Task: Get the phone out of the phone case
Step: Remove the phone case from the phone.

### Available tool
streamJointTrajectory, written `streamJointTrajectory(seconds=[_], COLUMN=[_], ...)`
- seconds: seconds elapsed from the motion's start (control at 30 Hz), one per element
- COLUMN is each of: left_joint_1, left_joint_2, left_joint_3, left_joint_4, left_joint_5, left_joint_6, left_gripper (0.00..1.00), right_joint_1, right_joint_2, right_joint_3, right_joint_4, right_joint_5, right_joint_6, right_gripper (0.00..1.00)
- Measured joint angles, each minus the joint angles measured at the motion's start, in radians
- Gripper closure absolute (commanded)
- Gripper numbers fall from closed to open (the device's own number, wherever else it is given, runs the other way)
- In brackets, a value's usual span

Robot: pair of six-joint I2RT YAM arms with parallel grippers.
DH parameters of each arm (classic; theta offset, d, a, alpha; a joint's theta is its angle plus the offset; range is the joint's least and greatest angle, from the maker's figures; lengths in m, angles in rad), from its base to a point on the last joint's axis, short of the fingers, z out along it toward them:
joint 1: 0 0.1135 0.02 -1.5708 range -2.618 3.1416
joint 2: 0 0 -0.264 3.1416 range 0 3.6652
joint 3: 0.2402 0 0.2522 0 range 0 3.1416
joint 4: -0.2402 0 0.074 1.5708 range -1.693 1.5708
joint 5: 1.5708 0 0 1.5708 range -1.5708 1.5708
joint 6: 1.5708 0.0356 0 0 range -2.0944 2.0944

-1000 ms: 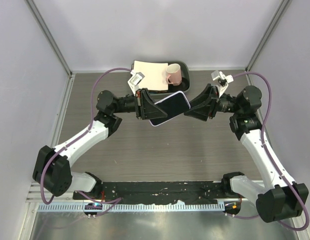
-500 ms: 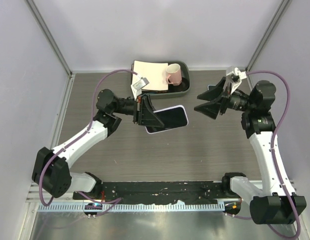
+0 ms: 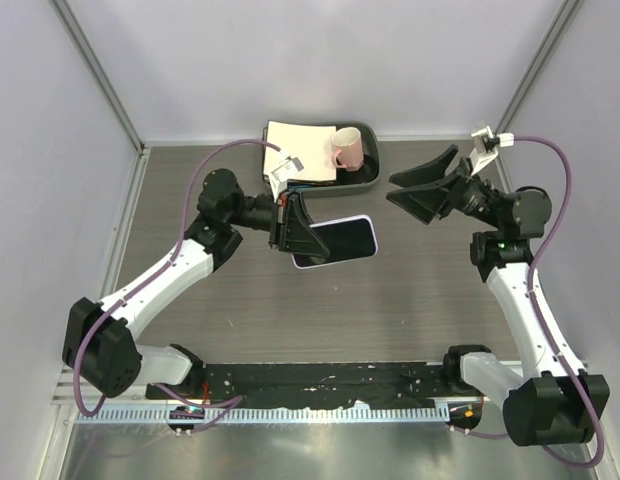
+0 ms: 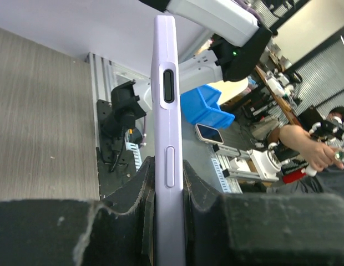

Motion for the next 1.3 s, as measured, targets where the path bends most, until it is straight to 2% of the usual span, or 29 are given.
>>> streamJointTrajectory(seconds=[0.13,0.33,0.73,0.83,0.93,1.0,1.1,1.23,1.3], left_joint_1=[0.003,0.005,0.005,0.006,0.006,0.006,0.009,0.010,0.010], left_joint_2=[0.001,0.010,0.023,0.024,0.025,0.025,0.025,0.025,0.025], left_joint_3=[0.002,0.002,0.002,0.002,0.002,0.002,0.002,0.002,0.002], left_joint_4=[-0.095,-0.117,-0.069,-0.069,-0.068,-0.068,-0.068,-0.066,-0.058], left_joint_5=[-0.049,-0.082,-0.083,-0.084,-0.087,-0.093,-0.094,-0.094,-0.093], left_joint_6=[0.053,0.050,-0.013,-0.017,-0.020,-0.021,-0.021,-0.022,-0.023], left_gripper=[1.00,1.00,1.00,1.00,1.00,1.00,1.00,1.00,1.00], right_joint_1=[0.084,0.217,0.249,0.250,0.250,0.251,0.253,0.253,0.253], right_joint_2=[0.016,0.030,0.045,0.045,0.040,0.035,0.032,0.032,0.032], right_joint_3=[-0.031,-0.031,-0.031,-0.031,-0.031,-0.031,-0.031,-0.032,-0.032], right_joint_4=[0.094,0.048,-0.118,-0.121,-0.121,-0.121,-0.120,-0.119,-0.119], right_joint_5=[0.079,0.137,0.181,0.179,0.177,0.174,0.167,0.156,0.149], right_joint_6=[0.050,-0.040,-0.233,-0.238,-0.240,-0.238,-0.239,-0.238,-0.232], right_gripper=[0.30,0.32,0.36,0.42,0.55,0.58,0.58,0.48,0.47])
